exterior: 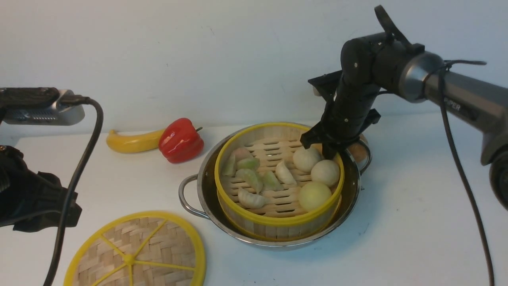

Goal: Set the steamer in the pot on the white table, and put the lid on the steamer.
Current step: 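Place the bamboo steamer basket of food into the steel pot with the right gripper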

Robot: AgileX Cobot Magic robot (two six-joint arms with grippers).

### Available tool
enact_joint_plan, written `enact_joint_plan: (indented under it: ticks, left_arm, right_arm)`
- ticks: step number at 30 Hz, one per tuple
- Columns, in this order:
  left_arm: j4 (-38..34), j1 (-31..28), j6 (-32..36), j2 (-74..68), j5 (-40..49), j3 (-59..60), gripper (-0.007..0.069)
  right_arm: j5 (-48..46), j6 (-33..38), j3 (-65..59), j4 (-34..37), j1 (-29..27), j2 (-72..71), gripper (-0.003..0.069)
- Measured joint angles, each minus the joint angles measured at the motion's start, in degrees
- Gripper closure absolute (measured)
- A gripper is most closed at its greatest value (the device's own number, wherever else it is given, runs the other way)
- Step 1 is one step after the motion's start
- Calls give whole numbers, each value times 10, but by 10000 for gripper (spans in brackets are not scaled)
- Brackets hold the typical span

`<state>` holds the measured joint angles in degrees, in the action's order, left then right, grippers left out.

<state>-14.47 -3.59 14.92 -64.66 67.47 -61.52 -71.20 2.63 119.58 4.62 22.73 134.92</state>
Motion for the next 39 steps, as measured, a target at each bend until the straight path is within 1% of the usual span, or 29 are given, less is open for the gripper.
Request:
enact_joint_plan:
  ticks: [3,6,11,14,19,28,39]
  left_arm:
    - [0,0,0,0,0,0,383]
    - [0,0,0,0,0,0,383]
    - [0,0,0,0,0,0,383]
    - [0,0,0,0,0,0,383]
    - [0,0,0,0,0,0,383]
    - [0,0,0,0,0,0,383]
    - [-1,0,0,0,-7,0,383]
  right_arm:
    - [0,0,0,4,0,0,574]
    - [-1,-2,1,8,1,0,539]
    - [4,-4,6,15,1,0,435]
    - [4,-5,6,15,1,0,404]
    - [4,-7,6,15,1,0,396]
    - [4,-9,6,15,1,-17,407]
    - [5,-17,6,-35,1,-80,407]
